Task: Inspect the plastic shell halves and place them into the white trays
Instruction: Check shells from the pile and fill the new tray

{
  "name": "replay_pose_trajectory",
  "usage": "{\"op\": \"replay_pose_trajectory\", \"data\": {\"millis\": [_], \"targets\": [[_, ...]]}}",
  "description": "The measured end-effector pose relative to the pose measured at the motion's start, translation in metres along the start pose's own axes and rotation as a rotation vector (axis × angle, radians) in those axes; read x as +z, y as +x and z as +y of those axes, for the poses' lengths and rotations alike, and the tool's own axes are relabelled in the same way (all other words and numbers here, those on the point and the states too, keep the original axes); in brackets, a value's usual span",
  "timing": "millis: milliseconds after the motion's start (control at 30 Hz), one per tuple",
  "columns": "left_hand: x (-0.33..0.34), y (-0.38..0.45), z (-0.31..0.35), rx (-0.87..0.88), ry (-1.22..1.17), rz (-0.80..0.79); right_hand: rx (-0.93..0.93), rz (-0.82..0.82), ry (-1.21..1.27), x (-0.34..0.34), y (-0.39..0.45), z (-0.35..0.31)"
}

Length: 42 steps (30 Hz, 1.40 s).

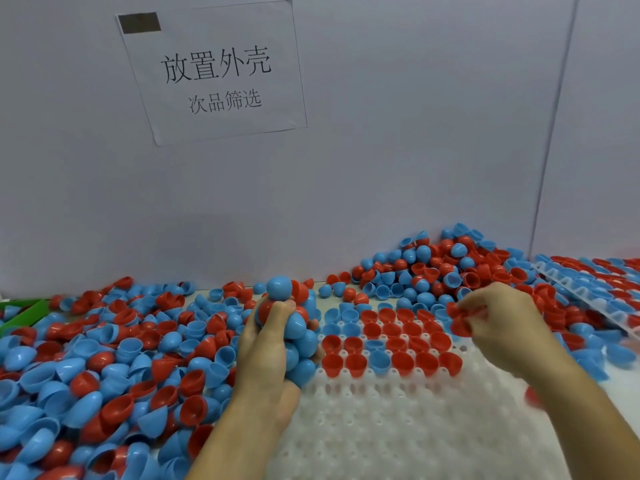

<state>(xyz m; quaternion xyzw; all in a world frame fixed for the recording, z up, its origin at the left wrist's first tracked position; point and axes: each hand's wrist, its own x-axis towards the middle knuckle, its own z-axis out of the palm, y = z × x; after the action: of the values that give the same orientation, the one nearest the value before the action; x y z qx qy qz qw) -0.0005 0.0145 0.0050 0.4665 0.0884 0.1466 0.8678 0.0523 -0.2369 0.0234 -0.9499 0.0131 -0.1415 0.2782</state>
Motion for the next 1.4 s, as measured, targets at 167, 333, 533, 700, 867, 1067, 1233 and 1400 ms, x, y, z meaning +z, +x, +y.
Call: {"op": "replay_pose_trajectory", "data": {"millis": [167, 333, 533, 700, 867, 1067, 1233, 1400], "targets": [[0.001, -0.002, 0.001, -0.018, -0.01, -0.02, 0.124, -0.082, -0.354, 0.004, 0.003, 0.018], [0.002, -0.003, 0.003, -0.071, -0.011, -0.065, 0.143, -0.209, -0.452, 0.024, 0.003, 0.014], [0.001, -0.006, 0.004, -0.142, -0.084, -0.17, 0.131, -0.276, -0.379, 0.022, 0.008, 0.02], [0.0, -0.006, 0.003, -0.177, -0.123, -0.232, 0.134, -0.233, -0.295, 0.017, 0.009, 0.023], [0.002, -0.008, 0.004, -0.197, -0.051, -0.254, -0.167, -0.027, 0.165, 0.014, 0.001, -0.007], [0.004, -0.009, -0.004, -0.111, 0.303, -0.32, -0.476, -0.219, 0.671, 0.033, -0.035, -0.079], [0.005, -0.008, -0.009, -0.038, 0.463, -0.325, -0.475, -0.106, 0.718, 0.04, -0.037, -0.083], [0.008, -0.009, -0.007, -0.075, 0.41, -0.357, -0.42, -0.139, 0.902, 0.041, -0.039, -0.087]]}}
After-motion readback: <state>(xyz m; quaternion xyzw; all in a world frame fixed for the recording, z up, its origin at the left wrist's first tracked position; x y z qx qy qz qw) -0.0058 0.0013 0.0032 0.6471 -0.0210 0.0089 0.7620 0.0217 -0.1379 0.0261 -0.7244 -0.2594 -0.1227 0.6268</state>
